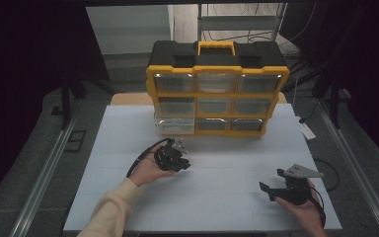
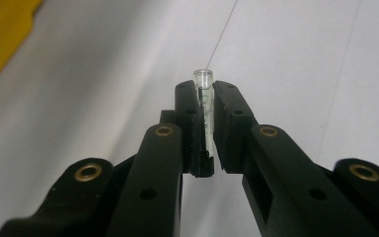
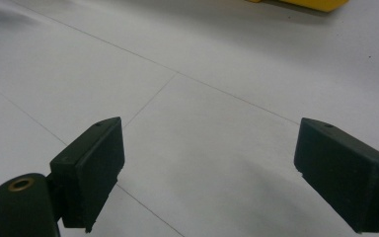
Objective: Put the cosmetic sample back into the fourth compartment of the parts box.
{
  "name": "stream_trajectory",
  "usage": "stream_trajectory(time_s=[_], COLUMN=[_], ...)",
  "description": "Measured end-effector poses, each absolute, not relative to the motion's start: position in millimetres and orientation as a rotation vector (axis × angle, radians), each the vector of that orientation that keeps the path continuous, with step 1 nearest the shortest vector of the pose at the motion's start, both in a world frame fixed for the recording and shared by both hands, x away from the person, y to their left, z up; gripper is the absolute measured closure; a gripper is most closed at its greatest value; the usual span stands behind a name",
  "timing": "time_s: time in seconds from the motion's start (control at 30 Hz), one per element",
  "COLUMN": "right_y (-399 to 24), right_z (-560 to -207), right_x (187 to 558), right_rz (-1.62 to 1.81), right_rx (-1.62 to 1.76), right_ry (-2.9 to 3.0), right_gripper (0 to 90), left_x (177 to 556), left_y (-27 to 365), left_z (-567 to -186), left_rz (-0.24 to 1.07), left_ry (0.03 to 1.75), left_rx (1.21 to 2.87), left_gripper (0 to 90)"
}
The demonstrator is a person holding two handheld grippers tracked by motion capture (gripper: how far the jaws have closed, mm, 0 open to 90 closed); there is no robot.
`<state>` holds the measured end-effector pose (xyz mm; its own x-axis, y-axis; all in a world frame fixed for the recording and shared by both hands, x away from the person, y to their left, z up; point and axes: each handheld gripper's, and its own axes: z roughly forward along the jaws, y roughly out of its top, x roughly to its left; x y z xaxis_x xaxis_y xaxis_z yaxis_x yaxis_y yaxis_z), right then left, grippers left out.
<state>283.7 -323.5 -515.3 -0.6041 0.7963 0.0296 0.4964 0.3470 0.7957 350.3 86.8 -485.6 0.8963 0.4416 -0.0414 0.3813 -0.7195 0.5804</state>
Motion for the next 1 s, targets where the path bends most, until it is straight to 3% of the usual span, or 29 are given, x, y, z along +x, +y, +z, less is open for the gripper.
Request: stream_trajectory(time_s=[1.0], right_y=[-324], right_z=[-515], right_x=[284], right_rz=[1.134], right_rx=[1.139], right_ry=[2.253], right_gripper=[12.6], left_x=[337], left_y=[98], left_z=[-453], left_rz=[0.192], left_ry=[0.581], left_rx=[2.349], left_gripper=[80.5])
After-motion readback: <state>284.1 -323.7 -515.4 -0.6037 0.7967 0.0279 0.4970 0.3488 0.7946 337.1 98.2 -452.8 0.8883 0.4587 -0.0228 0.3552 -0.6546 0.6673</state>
